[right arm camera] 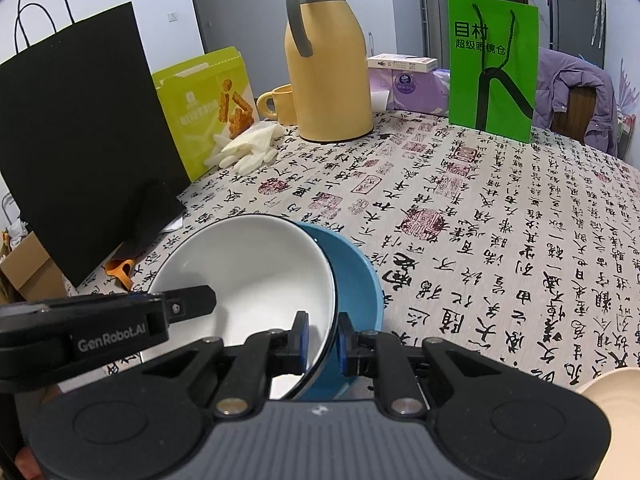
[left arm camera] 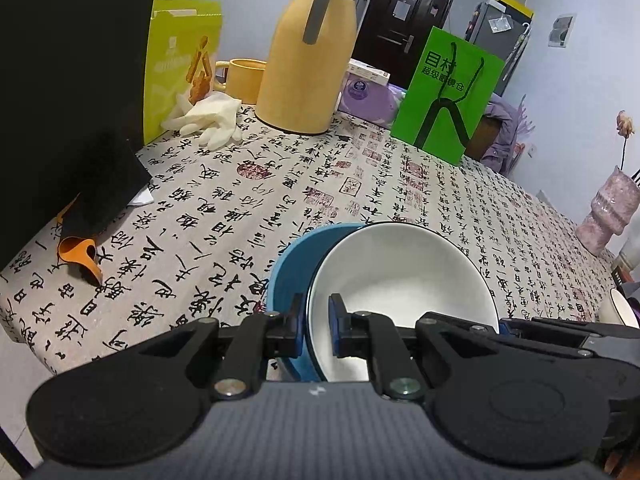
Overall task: Organize plates and bowls
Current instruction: 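Lower the white bowl with both tools into the blue bowl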
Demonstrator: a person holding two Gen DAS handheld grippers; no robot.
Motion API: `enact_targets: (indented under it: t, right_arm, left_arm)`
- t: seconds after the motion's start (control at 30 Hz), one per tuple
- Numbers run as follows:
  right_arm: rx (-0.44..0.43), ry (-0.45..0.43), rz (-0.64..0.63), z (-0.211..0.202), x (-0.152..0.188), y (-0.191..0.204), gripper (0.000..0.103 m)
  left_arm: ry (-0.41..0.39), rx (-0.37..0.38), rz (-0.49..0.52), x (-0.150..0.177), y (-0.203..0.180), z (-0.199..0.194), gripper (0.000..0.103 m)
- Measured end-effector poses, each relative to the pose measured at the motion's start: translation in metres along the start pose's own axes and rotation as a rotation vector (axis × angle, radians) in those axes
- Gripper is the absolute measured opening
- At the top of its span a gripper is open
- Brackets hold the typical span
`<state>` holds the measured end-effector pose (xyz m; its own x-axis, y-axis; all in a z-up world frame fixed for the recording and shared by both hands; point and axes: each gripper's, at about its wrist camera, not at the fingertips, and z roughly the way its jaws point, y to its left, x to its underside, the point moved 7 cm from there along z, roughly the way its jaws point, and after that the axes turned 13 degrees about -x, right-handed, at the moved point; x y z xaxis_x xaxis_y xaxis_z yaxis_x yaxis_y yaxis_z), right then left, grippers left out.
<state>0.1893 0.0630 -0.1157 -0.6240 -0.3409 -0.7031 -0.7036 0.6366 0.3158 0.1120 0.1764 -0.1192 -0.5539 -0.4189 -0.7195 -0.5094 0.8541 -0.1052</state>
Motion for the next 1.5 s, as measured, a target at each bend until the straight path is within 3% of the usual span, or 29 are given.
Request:
enact_targets:
  t: [0.37, 0.47, 0.6, 1.37, 1.5]
  right_arm:
    - [-0.011, -0.008, 0.024, -0.002, -0.001, -0.003, 0.016]
    - [-0.013, -0.008, 0.024, -0.002, -0.001, -0.003, 0.022]
    - [-0.022, -0.005, 0.016, -0.001, -0.001, 0.000, 0.020]
    - [0.002, -0.024, -0.014, -0.021, -0.011, 0.000, 0.019]
    - [-0.018, -0.024, -0.015, -0.025, -0.009, 0.002, 0.012]
  left_arm:
    - [0.007, 0.004, -0.008, -0.004, 0.004, -0.001, 0.012]
    - [-0.011, 0.024, 0.001, -0.006, 0.002, -0.005, 0.011]
    - [0.020, 0.016, 0.008, -0.002, -0.002, 0.001, 0.011]
    - [0.009, -0.010, -0.041, -0.009, 0.017, 0.002, 0.011]
    - [0.004, -0.002, -0.054, -0.010, 0.021, 0.000, 0.011]
